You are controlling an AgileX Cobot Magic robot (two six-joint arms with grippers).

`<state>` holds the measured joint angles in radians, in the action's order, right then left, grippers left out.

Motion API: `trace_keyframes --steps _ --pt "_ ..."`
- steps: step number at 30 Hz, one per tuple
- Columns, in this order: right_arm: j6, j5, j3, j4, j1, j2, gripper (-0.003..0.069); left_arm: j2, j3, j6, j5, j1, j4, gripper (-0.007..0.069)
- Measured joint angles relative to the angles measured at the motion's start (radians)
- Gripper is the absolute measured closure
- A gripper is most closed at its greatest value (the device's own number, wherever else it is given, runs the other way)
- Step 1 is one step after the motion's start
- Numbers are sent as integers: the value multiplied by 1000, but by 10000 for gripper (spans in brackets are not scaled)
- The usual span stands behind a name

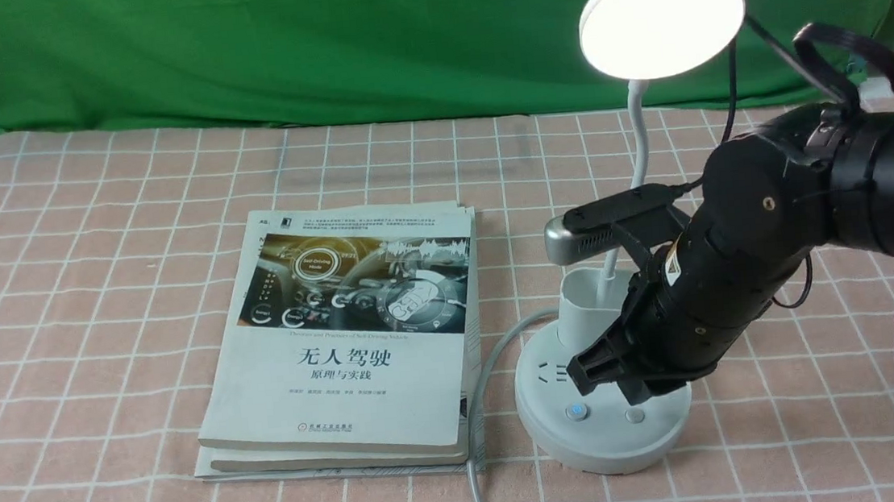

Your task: Turn off the table lamp on the pink coffee tablecloth by hand.

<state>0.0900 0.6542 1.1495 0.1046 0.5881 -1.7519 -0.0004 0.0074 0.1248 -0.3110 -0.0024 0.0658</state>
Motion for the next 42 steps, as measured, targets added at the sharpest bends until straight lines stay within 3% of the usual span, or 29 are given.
trace_keyframes --steps 14,28,38,42 --pt "-26 18 -7 -1 0 1 595 0 0 0 0 0 -1 618" --pt "-6 59 -277 -1 0 560 576 0 0 0 0 0 -1 618" --pt "-4 -9 -283 -3 0 735 563 0 0 0 0 0 -1 618" --pt "-4 -12 -301 -36 -3 764 608 0 0 0 0 0 -1 618"
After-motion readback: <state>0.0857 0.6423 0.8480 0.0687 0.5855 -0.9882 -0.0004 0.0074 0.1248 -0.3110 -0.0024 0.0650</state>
